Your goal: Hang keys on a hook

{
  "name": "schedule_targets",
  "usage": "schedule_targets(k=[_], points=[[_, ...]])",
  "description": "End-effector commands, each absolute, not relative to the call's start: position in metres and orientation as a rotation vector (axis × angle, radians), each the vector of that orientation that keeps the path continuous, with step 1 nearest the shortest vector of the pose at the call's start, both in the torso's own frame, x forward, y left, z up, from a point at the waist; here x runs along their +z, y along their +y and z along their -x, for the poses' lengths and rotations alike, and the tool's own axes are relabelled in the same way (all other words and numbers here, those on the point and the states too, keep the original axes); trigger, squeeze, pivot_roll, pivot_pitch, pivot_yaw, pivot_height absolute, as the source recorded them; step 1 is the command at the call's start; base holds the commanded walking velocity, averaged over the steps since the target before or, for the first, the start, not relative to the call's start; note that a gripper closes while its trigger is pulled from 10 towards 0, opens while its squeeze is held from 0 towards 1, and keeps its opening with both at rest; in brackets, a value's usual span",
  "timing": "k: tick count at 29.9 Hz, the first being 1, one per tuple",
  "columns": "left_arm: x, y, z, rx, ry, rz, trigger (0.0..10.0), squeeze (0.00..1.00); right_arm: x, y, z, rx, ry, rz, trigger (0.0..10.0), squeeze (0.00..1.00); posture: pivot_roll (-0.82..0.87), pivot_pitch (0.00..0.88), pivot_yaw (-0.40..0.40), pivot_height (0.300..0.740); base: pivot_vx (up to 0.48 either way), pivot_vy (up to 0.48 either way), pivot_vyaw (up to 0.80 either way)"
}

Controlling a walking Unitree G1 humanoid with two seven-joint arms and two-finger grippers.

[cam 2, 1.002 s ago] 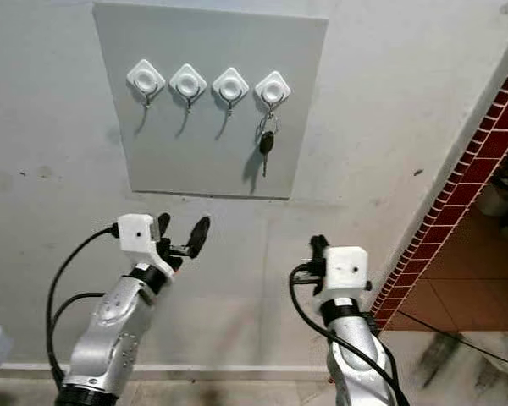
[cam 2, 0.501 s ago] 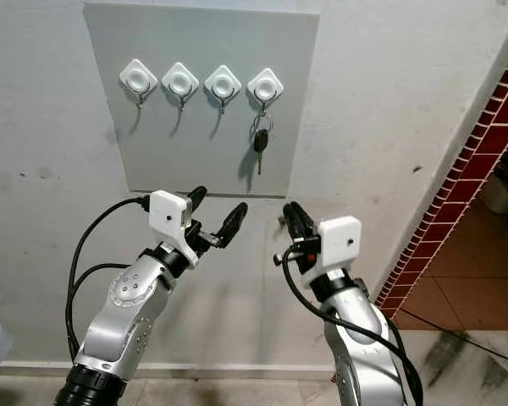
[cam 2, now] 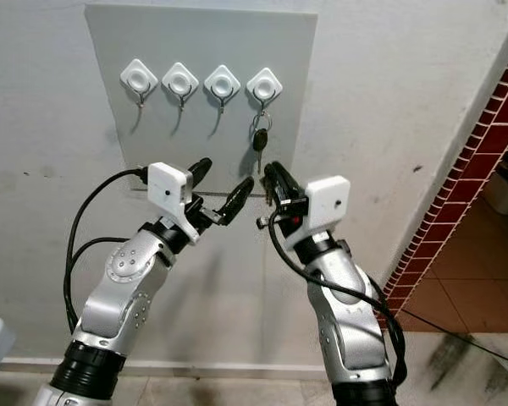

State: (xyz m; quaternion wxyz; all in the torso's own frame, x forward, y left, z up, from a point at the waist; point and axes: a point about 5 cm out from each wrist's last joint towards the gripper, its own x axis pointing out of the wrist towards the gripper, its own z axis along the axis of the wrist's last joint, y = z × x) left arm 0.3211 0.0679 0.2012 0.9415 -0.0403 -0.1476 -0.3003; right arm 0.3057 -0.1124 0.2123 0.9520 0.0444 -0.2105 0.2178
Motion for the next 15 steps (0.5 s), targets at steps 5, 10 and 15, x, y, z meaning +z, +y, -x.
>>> schedule_targets(k=[5, 10, 15], points=[[0.211, 0.075, -0.324, -0.579, -0.333, 0.078, 10.0, 0.0, 0.22, -0.112, -0.31, 0.465, -0.457, -0.091, 10.0, 0.0, -0.06, 0.0, -0.017, 0.74, 0.0, 0.0, 0.0], [0.215, 0.082, -0.327, -0.548, -0.345, 0.093, 10.0, 0.0, 0.224, -0.105, -0.314, 0.506, -0.465, -0.097, 10.0, 0.0, -0.05, 0.0, -0.019, 0.74, 0.0, 0.0, 0.0], [0.218, 0.083, -0.328, -0.548, -0.354, 0.087, 10.0, 0.0, 0.229, -0.098, -0.318, 0.558, -0.475, -0.108, 10.0, 0.0, -0.05, 0.0, -0.019, 0.74, 0.0, 0.0, 0.0]])
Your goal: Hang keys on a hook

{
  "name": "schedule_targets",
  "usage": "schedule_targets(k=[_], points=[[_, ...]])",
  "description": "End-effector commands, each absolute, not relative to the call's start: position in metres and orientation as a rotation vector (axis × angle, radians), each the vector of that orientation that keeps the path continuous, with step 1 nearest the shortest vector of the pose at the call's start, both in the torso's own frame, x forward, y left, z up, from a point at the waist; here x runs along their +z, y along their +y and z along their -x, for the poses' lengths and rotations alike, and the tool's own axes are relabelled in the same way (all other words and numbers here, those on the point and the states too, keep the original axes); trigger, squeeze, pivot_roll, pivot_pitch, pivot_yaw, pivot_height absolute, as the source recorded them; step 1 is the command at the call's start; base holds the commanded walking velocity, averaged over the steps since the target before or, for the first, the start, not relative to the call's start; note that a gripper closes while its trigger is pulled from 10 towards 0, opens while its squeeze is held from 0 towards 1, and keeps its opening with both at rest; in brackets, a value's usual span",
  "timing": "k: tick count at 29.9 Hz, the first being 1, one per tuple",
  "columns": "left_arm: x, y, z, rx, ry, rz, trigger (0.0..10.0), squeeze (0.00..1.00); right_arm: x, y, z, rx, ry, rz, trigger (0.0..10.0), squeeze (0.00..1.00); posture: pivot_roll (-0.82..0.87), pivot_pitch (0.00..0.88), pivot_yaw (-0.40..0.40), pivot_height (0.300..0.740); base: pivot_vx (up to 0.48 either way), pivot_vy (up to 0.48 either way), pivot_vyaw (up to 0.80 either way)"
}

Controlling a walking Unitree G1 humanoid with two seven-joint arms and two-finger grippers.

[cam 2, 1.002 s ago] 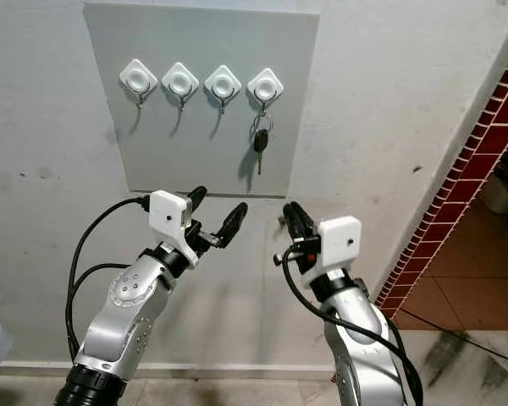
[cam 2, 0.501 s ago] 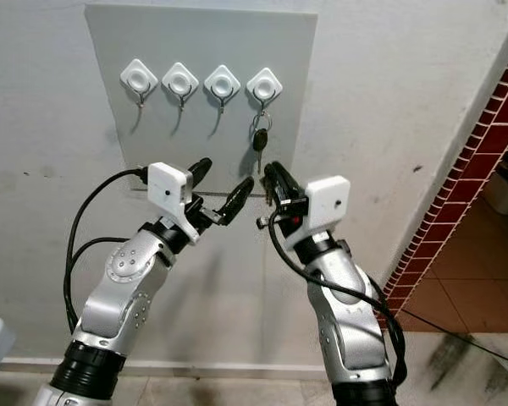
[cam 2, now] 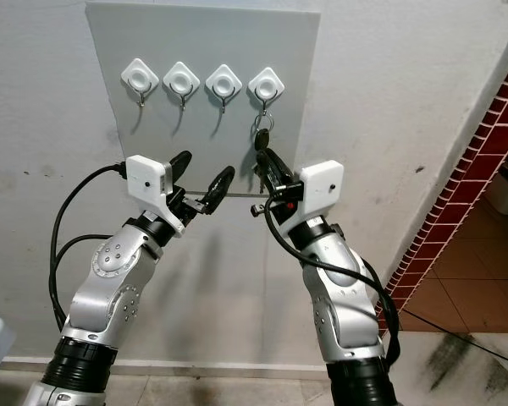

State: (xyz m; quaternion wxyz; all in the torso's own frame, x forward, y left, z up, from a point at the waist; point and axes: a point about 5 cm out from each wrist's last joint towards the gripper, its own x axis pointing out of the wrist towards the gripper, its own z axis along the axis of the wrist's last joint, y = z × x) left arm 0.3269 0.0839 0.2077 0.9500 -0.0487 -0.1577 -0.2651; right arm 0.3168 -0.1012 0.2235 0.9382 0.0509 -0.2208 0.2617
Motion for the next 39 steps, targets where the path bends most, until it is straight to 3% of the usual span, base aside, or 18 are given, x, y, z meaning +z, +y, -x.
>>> schedule_targets(k=[1, 23, 39], points=[[0.22, 0.083, -0.329, -0.548, -0.357, 0.086, 10.0, 0.0, 0.232, -0.096, -0.32, 0.57, -0.484, -0.11, 10.0, 0.0, -0.05, 0.0, -0.018, 0.74, 0.0, 0.0, 0.0], [0.227, 0.081, -0.331, -0.552, -0.376, 0.093, 10.0, 0.0, 0.255, -0.085, -0.342, 0.622, -0.545, -0.156, 10.0, 0.0, -0.04, 0.0, -0.019, 0.74, 0.0, 0.0, 0.0], [0.23, 0.081, -0.33, -0.551, -0.385, 0.104, 10.0, 0.0, 0.256, -0.078, -0.358, 0.65, -0.528, -0.306, 10.0, 0.0, -0.03, 0.0, -0.024, 0.74, 0.0, 0.0, 0.0]])
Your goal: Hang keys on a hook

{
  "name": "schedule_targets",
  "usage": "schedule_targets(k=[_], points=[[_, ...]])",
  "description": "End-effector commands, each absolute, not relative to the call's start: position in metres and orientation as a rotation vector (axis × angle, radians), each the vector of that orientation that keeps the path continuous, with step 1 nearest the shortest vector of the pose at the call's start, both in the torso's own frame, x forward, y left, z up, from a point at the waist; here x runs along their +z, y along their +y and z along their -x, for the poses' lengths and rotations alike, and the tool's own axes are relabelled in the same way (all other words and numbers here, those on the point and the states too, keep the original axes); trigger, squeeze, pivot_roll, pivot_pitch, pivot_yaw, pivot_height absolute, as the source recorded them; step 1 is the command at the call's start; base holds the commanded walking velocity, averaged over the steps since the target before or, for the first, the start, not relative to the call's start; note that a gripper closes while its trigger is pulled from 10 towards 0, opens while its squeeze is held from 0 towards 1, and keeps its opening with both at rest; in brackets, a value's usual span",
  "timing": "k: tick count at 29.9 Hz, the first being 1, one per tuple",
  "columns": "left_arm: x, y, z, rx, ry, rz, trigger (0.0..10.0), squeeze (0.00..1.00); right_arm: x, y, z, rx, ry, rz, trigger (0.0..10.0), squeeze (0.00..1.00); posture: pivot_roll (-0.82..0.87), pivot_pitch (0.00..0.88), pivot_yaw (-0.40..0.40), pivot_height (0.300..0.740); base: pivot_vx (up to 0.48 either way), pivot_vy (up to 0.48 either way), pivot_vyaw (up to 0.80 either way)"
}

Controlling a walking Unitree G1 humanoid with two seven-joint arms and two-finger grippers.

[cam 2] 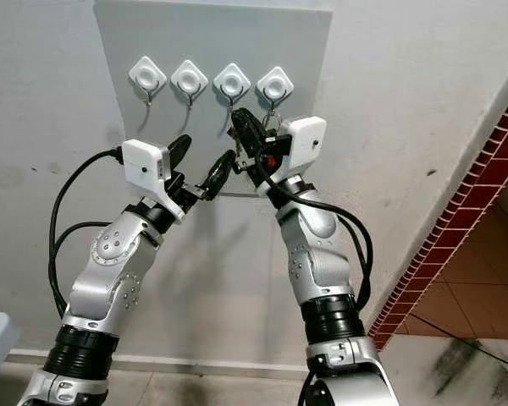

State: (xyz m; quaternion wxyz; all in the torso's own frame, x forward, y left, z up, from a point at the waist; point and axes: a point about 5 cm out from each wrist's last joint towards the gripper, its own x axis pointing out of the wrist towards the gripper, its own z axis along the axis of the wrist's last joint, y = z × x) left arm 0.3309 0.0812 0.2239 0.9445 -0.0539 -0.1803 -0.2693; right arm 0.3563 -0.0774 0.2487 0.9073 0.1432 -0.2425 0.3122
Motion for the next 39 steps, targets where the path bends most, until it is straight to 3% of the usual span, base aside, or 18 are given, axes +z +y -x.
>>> schedule_targets(k=[1, 31, 39], points=[[0.23, 0.081, -0.33, -0.552, -0.386, 0.105, 10.0, 0.0, 0.256, -0.078, -0.36, 0.652, -0.524, -0.309, 10.0, 0.0, -0.03, 0.0, -0.024, 0.74, 0.0, 0.0, 0.0], [0.23, 0.08, -0.329, -0.552, -0.383, 0.111, 10.0, 0.0, 0.256, -0.075, -0.381, 0.644, -0.487, -0.458, 10.0, 0.0, -0.03, 0.0, -0.028, 0.74, 0.0, 0.0, 0.0], [0.23, 0.079, -0.329, -0.554, -0.382, 0.112, 10.0, 0.0, 0.254, -0.074, -0.381, 0.672, -0.483, -0.425, 10.0, 0.0, -0.03, 0.0, -0.028, 0.74, 0.0, 0.0, 0.0]])
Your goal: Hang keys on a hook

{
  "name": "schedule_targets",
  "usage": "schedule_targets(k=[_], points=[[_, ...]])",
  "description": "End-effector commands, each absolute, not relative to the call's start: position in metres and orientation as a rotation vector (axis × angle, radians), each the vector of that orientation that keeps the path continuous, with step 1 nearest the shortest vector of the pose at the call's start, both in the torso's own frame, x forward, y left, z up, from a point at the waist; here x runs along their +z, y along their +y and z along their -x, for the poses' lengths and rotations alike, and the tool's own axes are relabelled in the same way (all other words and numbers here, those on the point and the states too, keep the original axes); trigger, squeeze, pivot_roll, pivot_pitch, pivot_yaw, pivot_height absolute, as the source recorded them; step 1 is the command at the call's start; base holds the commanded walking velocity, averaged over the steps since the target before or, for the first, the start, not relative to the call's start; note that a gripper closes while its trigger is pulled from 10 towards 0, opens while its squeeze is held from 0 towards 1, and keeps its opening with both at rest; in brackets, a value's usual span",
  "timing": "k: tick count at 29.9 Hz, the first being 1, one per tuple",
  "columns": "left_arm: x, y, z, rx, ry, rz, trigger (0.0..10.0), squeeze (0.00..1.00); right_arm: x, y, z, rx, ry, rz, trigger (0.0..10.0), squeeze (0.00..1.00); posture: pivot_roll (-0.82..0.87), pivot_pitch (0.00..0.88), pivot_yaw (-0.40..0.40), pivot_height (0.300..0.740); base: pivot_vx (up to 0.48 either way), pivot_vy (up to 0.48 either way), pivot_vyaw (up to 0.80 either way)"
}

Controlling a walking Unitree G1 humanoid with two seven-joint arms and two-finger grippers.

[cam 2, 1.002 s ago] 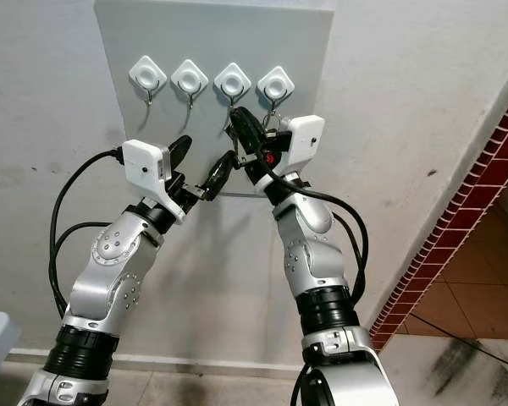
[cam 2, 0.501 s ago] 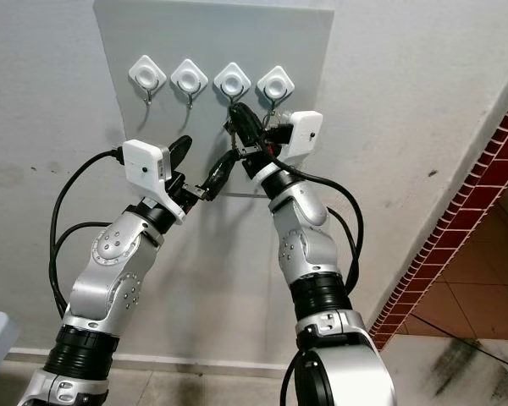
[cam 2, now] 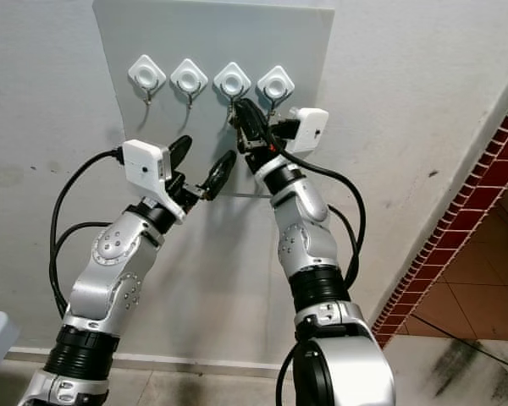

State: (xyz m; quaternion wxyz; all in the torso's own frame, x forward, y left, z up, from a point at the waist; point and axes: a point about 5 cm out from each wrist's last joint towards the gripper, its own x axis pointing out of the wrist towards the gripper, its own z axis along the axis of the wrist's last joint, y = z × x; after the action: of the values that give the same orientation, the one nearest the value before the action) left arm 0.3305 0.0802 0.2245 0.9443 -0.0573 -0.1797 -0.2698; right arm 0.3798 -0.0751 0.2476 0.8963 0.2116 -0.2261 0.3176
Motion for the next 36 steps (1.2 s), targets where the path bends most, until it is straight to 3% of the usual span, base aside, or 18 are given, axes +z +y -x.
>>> schedule_targets(k=[1, 33, 34, 35, 36], points=[[0.23, 0.079, -0.329, -0.554, -0.381, 0.111, 10.0, 0.0, 0.252, -0.073, -0.381, 0.676, -0.474, -0.421, 10.0, 0.0, -0.03, 0.0, -0.028, 0.74, 0.0, 0.0, 0.0], [0.23, 0.08, -0.329, -0.555, -0.374, 0.131, 10.0, 0.0, 0.23, -0.063, -0.382, 0.701, -0.375, -0.343, 10.0, 0.0, -0.03, 0.0, -0.023, 0.74, 0.0, 0.0, 0.0], [0.229, 0.08, -0.33, -0.554, -0.372, 0.14, 10.0, 0.85, 0.23, -0.063, -0.382, 0.7, -0.376, -0.341, 10.0, 0.0, -0.03, 0.0, -0.023, 0.74, 0.0, 0.0, 0.0], [0.229, 0.081, -0.33, -0.554, -0.369, 0.149, 10.0, 1.0, 0.23, -0.063, -0.382, 0.699, -0.378, -0.339, 10.0, 0.0, -0.03, 0.0, -0.023, 0.74, 0.0, 0.0, 0.0], [0.229, 0.081, -0.33, -0.557, -0.369, 0.156, 10.0, 1.0, 0.23, -0.064, -0.382, 0.698, -0.378, -0.337, 10.0, 0.0, -0.03, 0.0, -0.023, 0.74, 0.0, 0.0, 0.0]])
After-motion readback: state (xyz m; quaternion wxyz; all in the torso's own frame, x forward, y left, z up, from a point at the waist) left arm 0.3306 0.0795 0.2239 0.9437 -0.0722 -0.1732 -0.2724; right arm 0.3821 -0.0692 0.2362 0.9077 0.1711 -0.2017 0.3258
